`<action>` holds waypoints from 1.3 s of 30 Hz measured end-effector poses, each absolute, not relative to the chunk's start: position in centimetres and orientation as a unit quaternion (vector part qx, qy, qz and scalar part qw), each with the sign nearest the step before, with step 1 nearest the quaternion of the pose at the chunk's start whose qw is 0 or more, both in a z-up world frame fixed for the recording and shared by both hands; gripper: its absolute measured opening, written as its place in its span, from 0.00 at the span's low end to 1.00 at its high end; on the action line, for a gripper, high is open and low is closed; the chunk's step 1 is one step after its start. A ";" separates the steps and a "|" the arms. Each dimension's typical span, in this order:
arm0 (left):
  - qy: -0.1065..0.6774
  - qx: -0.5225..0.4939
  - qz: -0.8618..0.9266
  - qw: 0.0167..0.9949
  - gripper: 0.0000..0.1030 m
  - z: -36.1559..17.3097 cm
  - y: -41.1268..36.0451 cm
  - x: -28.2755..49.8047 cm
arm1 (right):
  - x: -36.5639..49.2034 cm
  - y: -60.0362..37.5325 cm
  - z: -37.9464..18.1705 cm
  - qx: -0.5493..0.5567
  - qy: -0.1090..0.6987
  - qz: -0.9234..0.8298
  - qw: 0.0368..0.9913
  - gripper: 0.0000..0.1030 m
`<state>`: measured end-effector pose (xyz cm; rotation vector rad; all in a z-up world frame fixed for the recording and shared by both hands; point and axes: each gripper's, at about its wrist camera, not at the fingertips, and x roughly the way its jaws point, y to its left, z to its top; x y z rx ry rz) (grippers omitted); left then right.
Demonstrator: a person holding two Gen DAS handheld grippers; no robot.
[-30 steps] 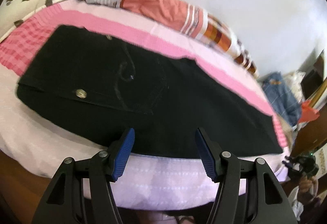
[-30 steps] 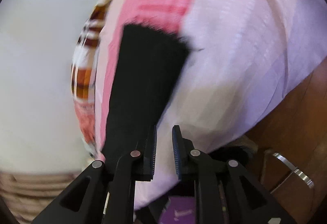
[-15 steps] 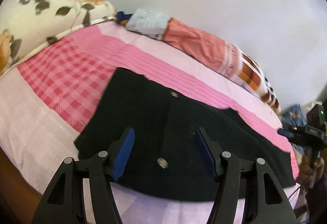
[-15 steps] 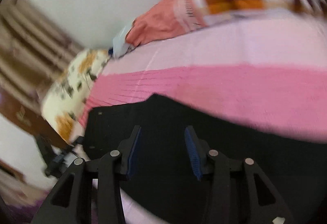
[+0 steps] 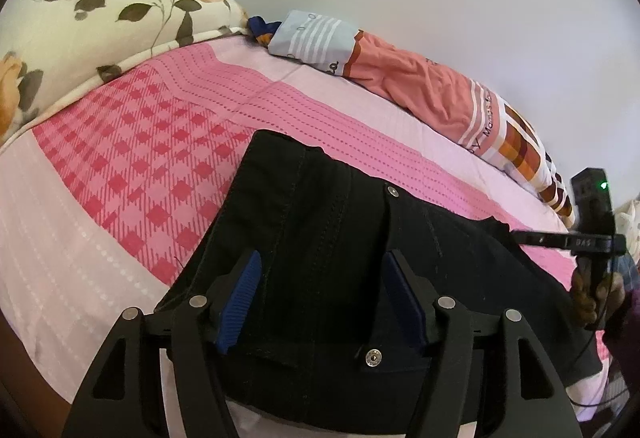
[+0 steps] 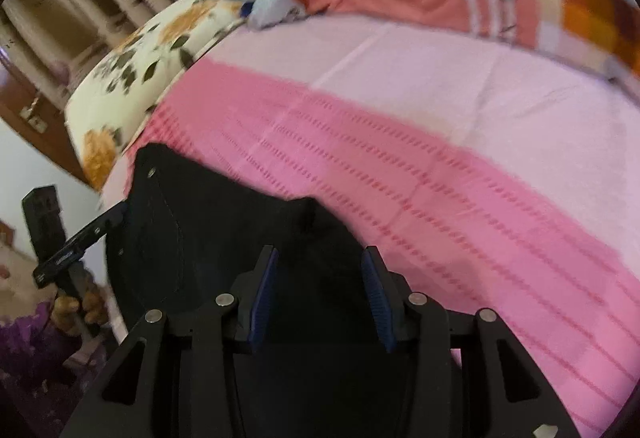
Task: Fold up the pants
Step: 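Release the hem with the right gripper while the left tool moves to the waistband, then grasp the waistband end of the black pants with both grippers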
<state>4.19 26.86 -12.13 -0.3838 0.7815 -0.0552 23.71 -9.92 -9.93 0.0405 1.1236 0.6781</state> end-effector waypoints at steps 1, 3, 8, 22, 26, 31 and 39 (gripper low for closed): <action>0.379 -0.188 -0.026 0.906 0.64 -12.2 26.8 4.2 | 23.6 -9.7 -10.2 0.013 0.522 0.318 0.791 0.40; 0.378 -0.193 -0.027 0.905 0.65 -12.1 26.8 4.2 | 23.7 -9.4 -10.6 0.016 0.523 0.325 0.787 0.40; 0.377 -0.191 -0.028 0.906 0.69 -12.1 26.7 4.3 | 23.1 -8.8 -9.4 -0.001 0.512 0.355 0.782 0.36; 0.358 -0.202 -0.023 0.911 0.75 -12.1 27.3 4.6 | 24.7 -7.4 -10.1 0.011 0.516 0.338 0.787 0.08; 0.365 -0.188 -0.017 0.912 0.75 -12.9 27.4 5.2 | 25.9 -9.6 -10.8 0.084 0.510 0.304 0.800 0.05; 0.367 -0.137 -0.010 0.920 0.75 -13.1 26.3 5.1 | 26.7 -9.4 -11.7 0.083 0.509 0.279 0.810 0.04; 0.350 -0.228 0.014 0.909 0.75 -11.8 29.2 3.9 | 25.7 -11.1 -9.2 0.083 0.455 0.205 0.863 0.06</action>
